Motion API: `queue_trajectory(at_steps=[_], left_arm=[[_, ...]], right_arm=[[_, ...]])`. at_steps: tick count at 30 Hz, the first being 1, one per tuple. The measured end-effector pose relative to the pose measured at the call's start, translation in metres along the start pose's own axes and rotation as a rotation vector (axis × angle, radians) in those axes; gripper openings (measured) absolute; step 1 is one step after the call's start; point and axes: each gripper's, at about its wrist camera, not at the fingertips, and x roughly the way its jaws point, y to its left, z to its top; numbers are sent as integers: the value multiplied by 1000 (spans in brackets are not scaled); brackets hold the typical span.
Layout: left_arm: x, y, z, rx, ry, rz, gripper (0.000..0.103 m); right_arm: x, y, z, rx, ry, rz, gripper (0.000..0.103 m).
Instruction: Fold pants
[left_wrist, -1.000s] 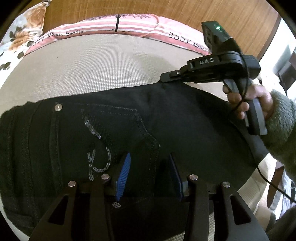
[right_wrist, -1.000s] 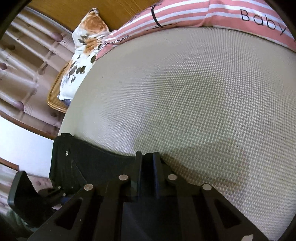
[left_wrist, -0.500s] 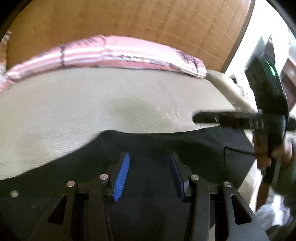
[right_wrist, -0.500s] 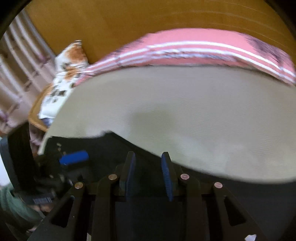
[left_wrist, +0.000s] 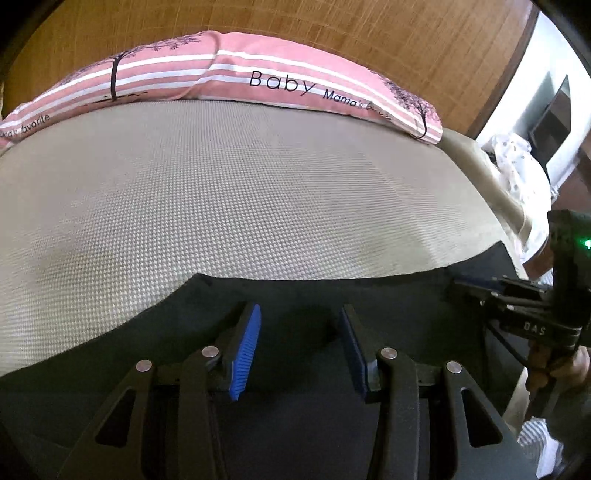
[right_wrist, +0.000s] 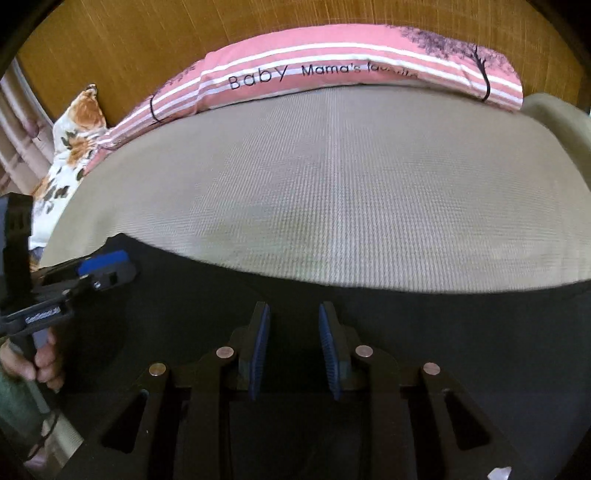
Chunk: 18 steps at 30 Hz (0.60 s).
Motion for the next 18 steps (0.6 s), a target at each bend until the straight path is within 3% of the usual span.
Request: queue_trajectory(at_steps=[8, 13, 16, 18], left_arm=[[-16, -14, -3, 24, -1, 28, 46], [-15, -31, -13, 96, 24, 33, 46], [-5, -26, -13, 68, 43, 57, 46], [-4, -20, -12, 37, 36, 54, 46]], right_arm=[[-29, -8, 2, 56, -40, 34, 27], [-28, -32, -10, 83, -5, -71, 30], [-23, -52, -11, 115, -24, -91, 22], [-26, -66, -7, 162, -35, -97, 22]])
